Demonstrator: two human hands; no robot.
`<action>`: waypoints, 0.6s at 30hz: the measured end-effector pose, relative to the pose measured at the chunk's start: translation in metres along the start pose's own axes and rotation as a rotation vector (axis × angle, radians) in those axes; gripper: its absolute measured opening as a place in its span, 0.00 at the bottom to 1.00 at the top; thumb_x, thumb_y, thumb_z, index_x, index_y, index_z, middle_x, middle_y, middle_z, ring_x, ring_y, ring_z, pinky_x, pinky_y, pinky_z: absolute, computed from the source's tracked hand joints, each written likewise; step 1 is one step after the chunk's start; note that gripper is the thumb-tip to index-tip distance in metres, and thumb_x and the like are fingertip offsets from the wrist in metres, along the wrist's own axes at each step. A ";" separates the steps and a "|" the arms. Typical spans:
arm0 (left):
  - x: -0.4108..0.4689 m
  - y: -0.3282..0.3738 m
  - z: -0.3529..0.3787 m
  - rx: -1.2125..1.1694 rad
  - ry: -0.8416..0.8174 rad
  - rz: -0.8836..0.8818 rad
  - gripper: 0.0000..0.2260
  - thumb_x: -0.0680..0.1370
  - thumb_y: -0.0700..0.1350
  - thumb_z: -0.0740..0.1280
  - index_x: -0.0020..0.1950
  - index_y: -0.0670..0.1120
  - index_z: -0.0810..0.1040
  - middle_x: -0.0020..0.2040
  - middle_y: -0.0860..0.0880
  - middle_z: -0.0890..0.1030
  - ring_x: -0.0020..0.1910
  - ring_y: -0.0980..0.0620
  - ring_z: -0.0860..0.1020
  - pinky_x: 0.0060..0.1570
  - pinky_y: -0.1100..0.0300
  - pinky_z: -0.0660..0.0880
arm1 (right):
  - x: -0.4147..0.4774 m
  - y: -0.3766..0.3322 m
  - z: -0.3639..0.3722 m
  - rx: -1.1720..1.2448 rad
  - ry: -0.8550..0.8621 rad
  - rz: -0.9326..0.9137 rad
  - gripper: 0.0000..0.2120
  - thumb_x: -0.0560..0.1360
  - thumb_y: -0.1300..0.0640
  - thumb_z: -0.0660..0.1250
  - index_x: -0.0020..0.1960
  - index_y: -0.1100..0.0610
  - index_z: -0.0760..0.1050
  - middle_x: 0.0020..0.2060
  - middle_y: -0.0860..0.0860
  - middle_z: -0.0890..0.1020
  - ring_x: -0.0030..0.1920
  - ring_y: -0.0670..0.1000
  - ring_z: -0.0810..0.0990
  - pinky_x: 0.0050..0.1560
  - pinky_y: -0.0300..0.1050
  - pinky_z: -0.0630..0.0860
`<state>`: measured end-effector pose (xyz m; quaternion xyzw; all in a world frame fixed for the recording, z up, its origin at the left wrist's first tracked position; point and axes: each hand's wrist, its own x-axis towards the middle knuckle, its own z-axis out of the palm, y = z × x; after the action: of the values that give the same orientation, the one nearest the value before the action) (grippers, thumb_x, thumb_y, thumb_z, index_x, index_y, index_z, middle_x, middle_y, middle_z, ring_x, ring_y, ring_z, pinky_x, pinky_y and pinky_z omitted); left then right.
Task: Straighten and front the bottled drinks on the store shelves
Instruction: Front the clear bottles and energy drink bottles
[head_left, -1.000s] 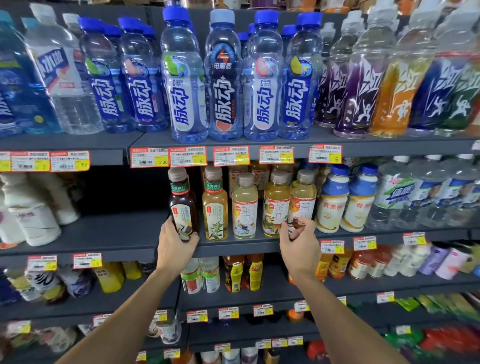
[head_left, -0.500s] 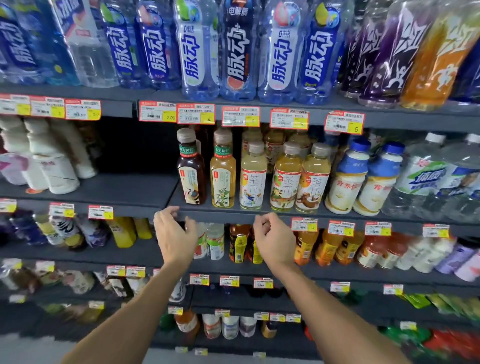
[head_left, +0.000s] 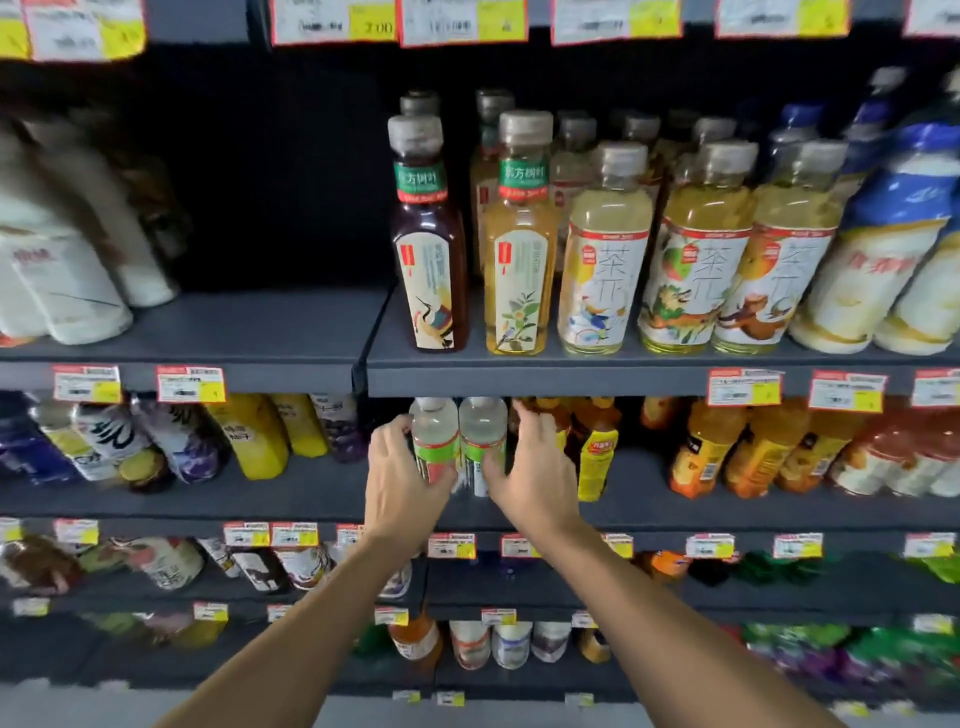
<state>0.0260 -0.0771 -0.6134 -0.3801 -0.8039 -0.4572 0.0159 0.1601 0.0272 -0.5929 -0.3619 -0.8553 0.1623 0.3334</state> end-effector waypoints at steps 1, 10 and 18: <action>0.005 -0.005 0.006 -0.016 0.003 0.008 0.33 0.72 0.48 0.75 0.71 0.49 0.63 0.64 0.51 0.68 0.66 0.52 0.67 0.62 0.56 0.68 | 0.004 0.000 0.010 0.000 0.003 -0.004 0.36 0.74 0.45 0.71 0.77 0.54 0.62 0.60 0.52 0.74 0.57 0.56 0.79 0.47 0.51 0.78; 0.009 -0.075 0.077 -0.312 0.168 0.051 0.40 0.73 0.54 0.76 0.77 0.55 0.56 0.70 0.56 0.65 0.69 0.58 0.69 0.65 0.61 0.70 | -0.016 0.021 0.104 0.133 0.261 -0.019 0.38 0.77 0.49 0.70 0.79 0.52 0.53 0.76 0.51 0.63 0.53 0.55 0.83 0.44 0.48 0.81; 0.009 -0.094 0.111 -0.358 0.360 0.255 0.31 0.75 0.54 0.74 0.74 0.55 0.63 0.65 0.57 0.70 0.65 0.58 0.72 0.56 0.67 0.74 | -0.020 0.048 0.142 0.189 0.506 -0.204 0.31 0.78 0.48 0.70 0.75 0.56 0.61 0.74 0.53 0.69 0.61 0.49 0.71 0.45 0.38 0.75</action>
<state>-0.0036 -0.0162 -0.7425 -0.3875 -0.6404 -0.6463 0.1484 0.0974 0.0402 -0.7292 -0.2703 -0.7581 0.1114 0.5829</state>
